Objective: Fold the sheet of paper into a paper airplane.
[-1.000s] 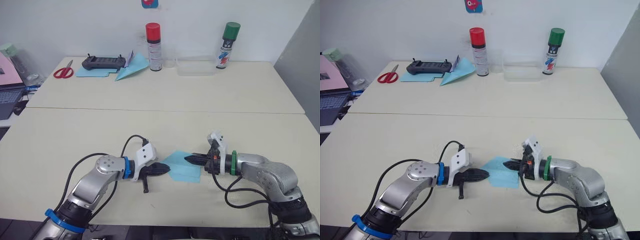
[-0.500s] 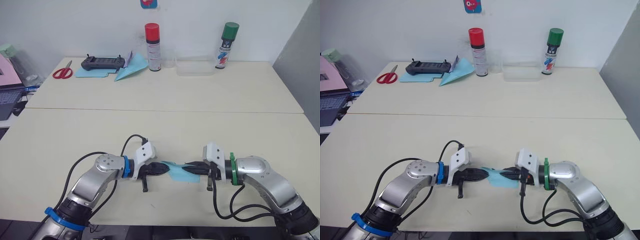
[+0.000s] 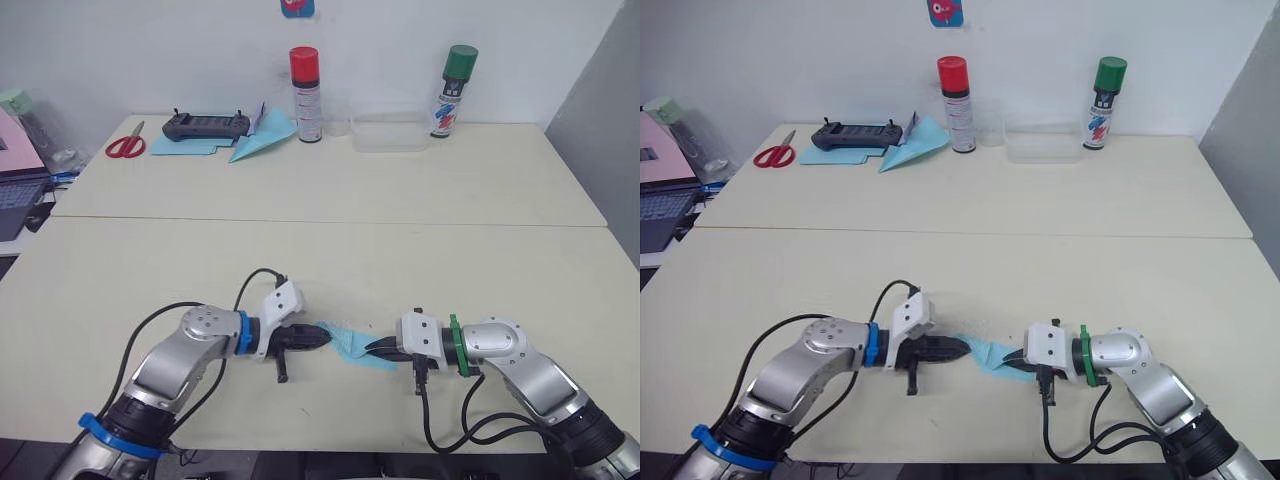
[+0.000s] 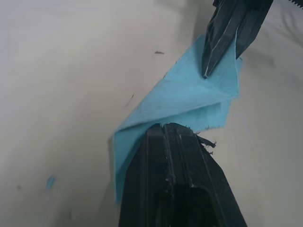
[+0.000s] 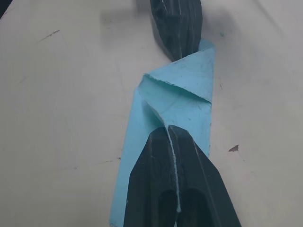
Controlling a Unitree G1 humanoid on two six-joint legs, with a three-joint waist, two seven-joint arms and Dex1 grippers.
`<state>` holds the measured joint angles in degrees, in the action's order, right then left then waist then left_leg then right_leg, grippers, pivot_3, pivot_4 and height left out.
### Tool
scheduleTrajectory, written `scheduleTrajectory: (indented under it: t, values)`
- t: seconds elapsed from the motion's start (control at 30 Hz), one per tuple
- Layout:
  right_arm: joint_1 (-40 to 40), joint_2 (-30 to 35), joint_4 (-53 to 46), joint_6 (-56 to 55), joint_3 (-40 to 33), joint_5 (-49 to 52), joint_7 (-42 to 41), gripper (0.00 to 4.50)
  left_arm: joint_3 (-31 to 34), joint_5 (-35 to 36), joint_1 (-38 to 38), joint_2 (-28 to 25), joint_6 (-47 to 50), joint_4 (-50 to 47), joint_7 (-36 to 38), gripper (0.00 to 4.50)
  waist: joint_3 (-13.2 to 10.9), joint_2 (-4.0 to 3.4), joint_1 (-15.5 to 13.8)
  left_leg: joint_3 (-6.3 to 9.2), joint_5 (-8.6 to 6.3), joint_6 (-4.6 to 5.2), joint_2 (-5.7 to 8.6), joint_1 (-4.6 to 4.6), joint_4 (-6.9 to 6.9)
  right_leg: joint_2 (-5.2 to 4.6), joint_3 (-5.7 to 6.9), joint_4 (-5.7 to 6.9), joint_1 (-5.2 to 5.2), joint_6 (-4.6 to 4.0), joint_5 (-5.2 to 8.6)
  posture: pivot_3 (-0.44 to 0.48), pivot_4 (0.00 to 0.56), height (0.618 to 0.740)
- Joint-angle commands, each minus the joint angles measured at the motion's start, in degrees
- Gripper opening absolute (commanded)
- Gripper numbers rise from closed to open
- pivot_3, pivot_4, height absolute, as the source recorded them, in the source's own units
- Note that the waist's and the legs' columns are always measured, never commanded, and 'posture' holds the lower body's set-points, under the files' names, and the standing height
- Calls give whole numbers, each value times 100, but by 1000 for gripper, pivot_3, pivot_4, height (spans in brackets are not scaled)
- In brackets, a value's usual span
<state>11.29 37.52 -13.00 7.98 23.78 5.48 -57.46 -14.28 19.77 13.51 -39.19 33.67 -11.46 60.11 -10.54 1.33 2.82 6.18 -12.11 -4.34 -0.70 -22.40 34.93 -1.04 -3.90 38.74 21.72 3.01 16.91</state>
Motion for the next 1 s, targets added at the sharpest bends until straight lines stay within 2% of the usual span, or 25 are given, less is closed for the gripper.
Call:
scheduleTrajectory:
  t: [0.03,0.17,0.33,0.6,0.7,0.87,1.0]
  values:
    - [-49,40,35,-92,64,-131,-127,25,342,311,228,-263,451,-71,197,0,-1,0,1,0,0,0,0,-1,0,0,1,0,1,0,0,0,150,740]
    - [-68,37,57,-107,55,-132,-137,25,482,631,552,-31,701,-261,100,0,-6,9,-3,2,0,0,1,-7,2,-1,4,-1,3,0,0,0,150,740]
    - [-90,45,73,-137,58,-149,-150,25,212,451,563,510,597,-380,-318,0,-6,9,-9,1,0,0,2,-9,1,-1,2,-4,3,1,0,0,150,740]
    - [-60,49,-95,13,15,-44,-185,25,-472,-199,337,477,203,-83,-407,0,-6,9,-15,4,0,-1,3,-9,2,-1,2,-2,3,1,0,0,150,740]
    - [-37,231,-450,677,9,360,-554,659,-704,-477,298,419,64,238,-384,0,-6,8,-33,5,0,0,2,-8,2,-1,4,-2,1,1,0,0,150,740]
    - [-20,736,-1185,1906,-181,1095,-1041,2406,-778,-518,345,457,-39,438,-326,0,-5,8,-75,5,0,0,4,-6,3,-3,4,-3,-2,1,0,0,150,740]
    - [127,967,-1276,2501,-542,1594,-1129,2406,-801,-590,399,527,-134,599,-338,0,-5,8,-79,4,0,0,4,-3,4,-3,4,-3,-6,1,0,0,150,740]
